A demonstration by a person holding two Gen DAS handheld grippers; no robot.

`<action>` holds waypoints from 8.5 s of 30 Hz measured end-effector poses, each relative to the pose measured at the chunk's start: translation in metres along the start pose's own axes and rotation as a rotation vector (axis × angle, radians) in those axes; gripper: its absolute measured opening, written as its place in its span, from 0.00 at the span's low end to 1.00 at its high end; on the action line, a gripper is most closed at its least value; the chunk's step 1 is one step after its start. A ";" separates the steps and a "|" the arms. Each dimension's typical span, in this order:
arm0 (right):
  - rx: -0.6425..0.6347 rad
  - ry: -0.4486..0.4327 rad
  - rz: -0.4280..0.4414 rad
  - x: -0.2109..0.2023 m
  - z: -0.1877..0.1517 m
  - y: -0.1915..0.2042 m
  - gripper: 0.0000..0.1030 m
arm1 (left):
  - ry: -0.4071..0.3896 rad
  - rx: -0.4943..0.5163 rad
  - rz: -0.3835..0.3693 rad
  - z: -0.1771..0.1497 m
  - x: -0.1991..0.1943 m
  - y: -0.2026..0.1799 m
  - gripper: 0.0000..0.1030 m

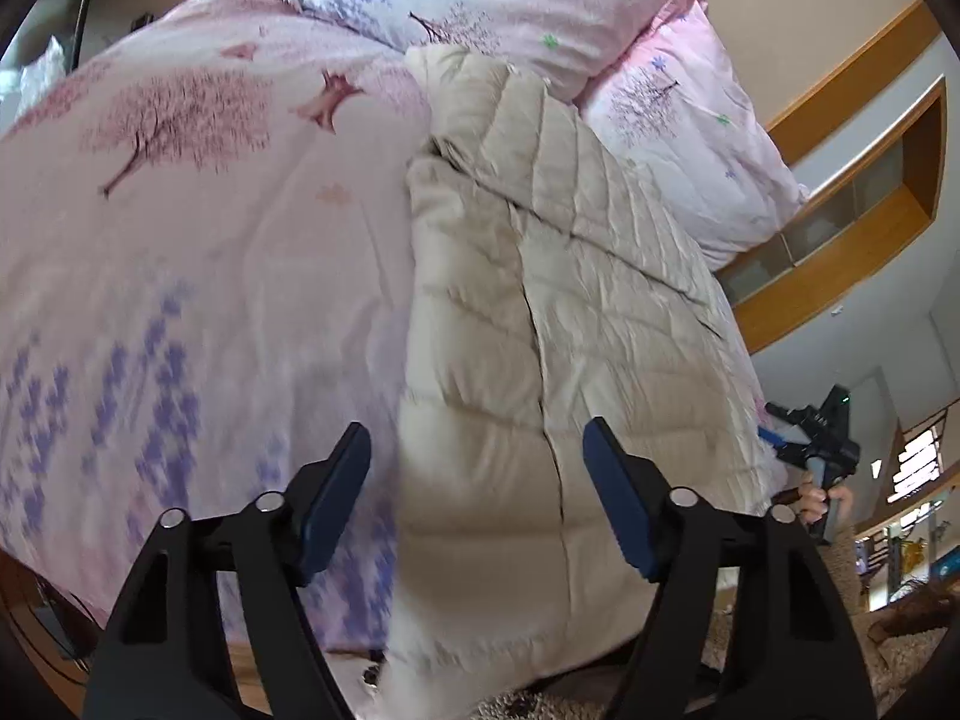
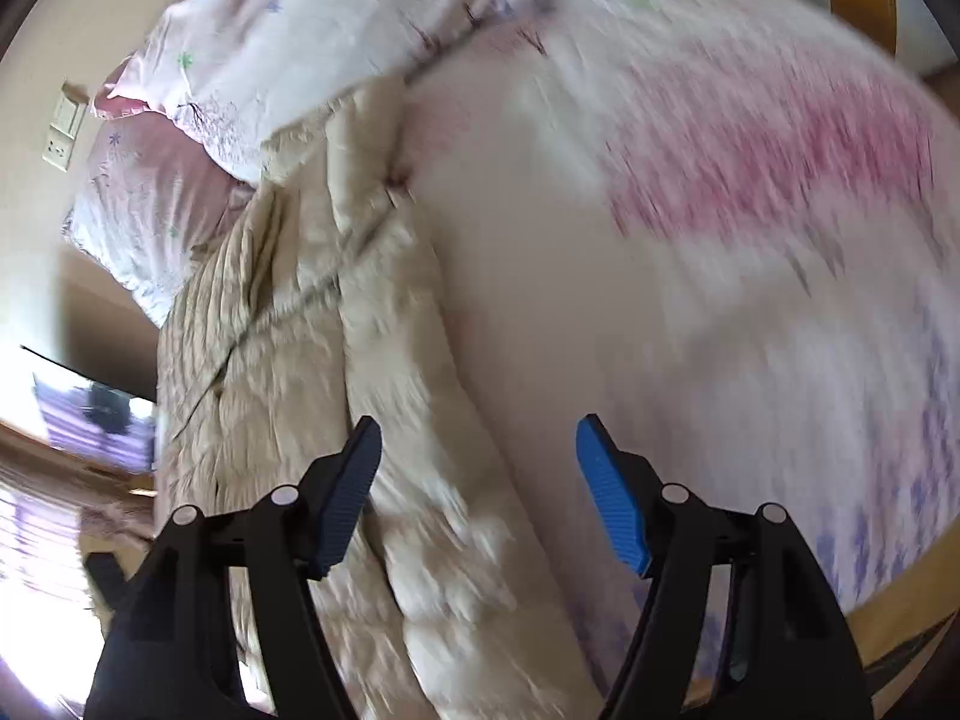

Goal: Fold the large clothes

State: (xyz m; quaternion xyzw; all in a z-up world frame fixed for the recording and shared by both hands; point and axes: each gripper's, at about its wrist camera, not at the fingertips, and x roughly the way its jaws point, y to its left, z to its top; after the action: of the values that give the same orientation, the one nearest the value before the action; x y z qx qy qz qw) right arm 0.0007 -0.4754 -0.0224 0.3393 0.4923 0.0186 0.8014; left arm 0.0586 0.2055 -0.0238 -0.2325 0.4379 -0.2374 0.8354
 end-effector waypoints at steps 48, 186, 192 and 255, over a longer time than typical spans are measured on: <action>-0.283 -0.241 0.307 -0.103 -0.078 0.059 0.10 | -0.242 -0.050 -0.265 -0.032 -0.073 -0.009 0.08; -0.014 -0.178 -0.029 0.068 0.133 0.108 0.75 | -0.173 -0.130 0.023 0.185 0.088 0.009 0.63; 0.173 -0.066 0.023 0.071 0.124 0.061 0.76 | -0.111 -0.259 0.018 0.154 0.076 0.044 0.63; -0.654 -0.198 -0.137 0.124 -0.033 0.330 0.40 | -0.268 -0.328 -0.070 0.010 0.011 0.046 0.65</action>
State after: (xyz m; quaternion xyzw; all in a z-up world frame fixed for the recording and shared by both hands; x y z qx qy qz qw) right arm 0.1382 -0.1594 0.0571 0.0309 0.4016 0.0884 0.9110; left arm 0.0811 0.2365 -0.0526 -0.4099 0.3475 -0.1586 0.8283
